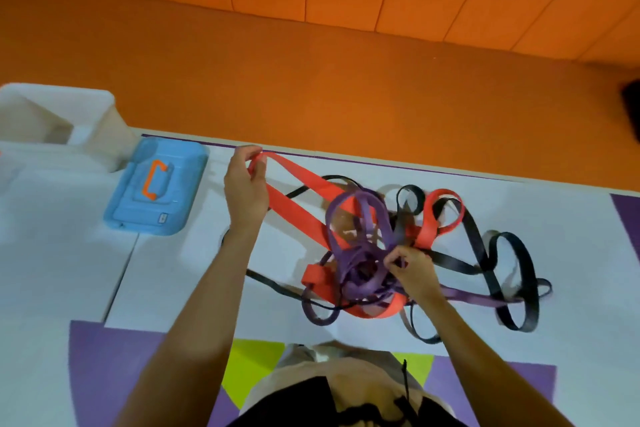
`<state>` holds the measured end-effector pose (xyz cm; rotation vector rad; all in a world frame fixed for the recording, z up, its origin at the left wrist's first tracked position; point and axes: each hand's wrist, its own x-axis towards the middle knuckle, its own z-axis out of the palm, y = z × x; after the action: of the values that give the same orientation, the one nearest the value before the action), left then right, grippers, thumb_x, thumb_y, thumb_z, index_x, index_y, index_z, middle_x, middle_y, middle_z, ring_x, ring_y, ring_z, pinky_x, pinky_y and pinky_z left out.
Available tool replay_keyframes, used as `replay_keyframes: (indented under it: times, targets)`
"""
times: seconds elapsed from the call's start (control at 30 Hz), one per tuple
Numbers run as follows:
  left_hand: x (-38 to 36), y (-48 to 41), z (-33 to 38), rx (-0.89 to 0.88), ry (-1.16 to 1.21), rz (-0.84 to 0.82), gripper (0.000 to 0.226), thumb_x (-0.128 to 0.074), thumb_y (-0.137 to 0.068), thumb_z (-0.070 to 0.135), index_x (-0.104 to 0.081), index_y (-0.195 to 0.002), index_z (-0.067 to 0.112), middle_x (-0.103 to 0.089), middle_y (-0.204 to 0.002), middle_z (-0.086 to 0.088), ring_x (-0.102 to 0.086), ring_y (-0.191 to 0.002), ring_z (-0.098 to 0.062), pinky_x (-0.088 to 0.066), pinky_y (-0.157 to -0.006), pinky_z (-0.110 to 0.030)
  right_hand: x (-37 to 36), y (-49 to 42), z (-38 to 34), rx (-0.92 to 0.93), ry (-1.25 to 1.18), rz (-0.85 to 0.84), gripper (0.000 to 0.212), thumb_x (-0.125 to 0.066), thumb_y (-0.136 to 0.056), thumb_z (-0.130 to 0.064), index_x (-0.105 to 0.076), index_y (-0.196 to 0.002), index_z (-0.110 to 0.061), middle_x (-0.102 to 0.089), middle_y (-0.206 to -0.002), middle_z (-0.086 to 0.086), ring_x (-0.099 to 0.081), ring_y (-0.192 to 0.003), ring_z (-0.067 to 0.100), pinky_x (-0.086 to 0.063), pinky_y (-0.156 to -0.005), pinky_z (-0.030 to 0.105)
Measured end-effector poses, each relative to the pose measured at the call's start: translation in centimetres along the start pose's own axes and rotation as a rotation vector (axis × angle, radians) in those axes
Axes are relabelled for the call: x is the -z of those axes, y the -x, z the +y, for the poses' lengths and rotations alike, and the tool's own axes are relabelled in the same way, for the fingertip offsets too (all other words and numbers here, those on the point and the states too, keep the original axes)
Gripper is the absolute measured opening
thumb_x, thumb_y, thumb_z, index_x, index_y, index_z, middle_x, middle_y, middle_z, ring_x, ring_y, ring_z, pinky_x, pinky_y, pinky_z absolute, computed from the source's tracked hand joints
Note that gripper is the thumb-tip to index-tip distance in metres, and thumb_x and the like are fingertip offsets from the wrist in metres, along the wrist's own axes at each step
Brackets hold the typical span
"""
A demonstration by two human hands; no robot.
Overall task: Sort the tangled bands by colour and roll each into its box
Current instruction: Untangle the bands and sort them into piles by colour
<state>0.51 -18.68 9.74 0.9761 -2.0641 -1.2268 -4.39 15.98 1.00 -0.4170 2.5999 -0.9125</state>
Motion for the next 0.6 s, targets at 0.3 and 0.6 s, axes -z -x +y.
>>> replay_keyframes:
  times: [0.3, 0.6]
  targets:
    - [-0.3, 1.0, -6.6, 0.086, -0.282, -0.24, 0.019, -0.059, -0.107, 0.02, -0.065, -0.12, 0.008, -0.066, -0.12, -0.016, -0.064, -0.112, -0.032, -0.05, -0.092, -0.039, 0.4, 1.6, 0.3, -0.011, 0.0, -0.077, 0.039, -0.054, -0.079, 0.021, -0.08, -0.085, -0.008, -0.071, -0.116, -0.003, -0.066, -0.105, 0.014, -0.044, -0.086, 0.007]
    - [-2.9, 3.7, -10.0, 0.229, -0.711, -0.436, 0.052, -0.056, -0.108, 0.027, -0.041, -0.155, 0.011, -0.041, -0.161, -0.02, -0.035, -0.151, -0.04, -0.032, -0.12, -0.059, 0.0, 2.4, 1.8, 0.001, -0.178, -0.159, 0.038, -0.053, -0.091, 0.018, -0.081, -0.098, -0.007, -0.067, -0.14, 0.002, -0.072, -0.108, 0.037, -0.055, -0.09, 0.046]
